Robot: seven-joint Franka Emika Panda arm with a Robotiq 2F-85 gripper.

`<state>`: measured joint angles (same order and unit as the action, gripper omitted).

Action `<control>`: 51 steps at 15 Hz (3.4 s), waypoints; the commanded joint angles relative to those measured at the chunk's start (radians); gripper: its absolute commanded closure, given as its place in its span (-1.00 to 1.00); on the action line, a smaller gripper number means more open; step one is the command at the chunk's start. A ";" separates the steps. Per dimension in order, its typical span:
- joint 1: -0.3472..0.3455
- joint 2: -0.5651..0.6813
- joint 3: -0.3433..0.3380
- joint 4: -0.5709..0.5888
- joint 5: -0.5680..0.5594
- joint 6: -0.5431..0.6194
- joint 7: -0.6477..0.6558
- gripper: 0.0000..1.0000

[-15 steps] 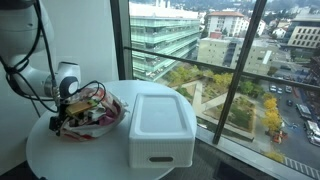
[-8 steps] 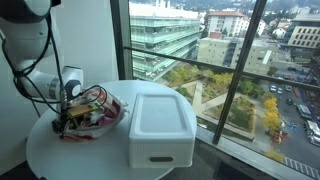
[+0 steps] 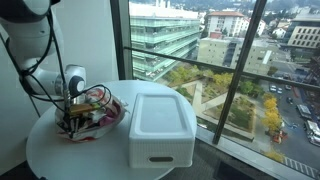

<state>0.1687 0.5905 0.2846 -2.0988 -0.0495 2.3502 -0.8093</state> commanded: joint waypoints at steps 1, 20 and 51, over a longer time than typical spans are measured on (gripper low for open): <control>0.032 0.000 -0.031 0.076 -0.026 -0.216 0.151 1.00; 0.145 -0.275 -0.032 0.242 -0.361 -0.832 0.636 0.99; 0.085 -0.779 -0.074 -0.168 -0.127 -0.170 0.456 -1.00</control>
<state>0.2773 -0.1405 0.2558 -2.2248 -0.2638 2.0856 -0.3249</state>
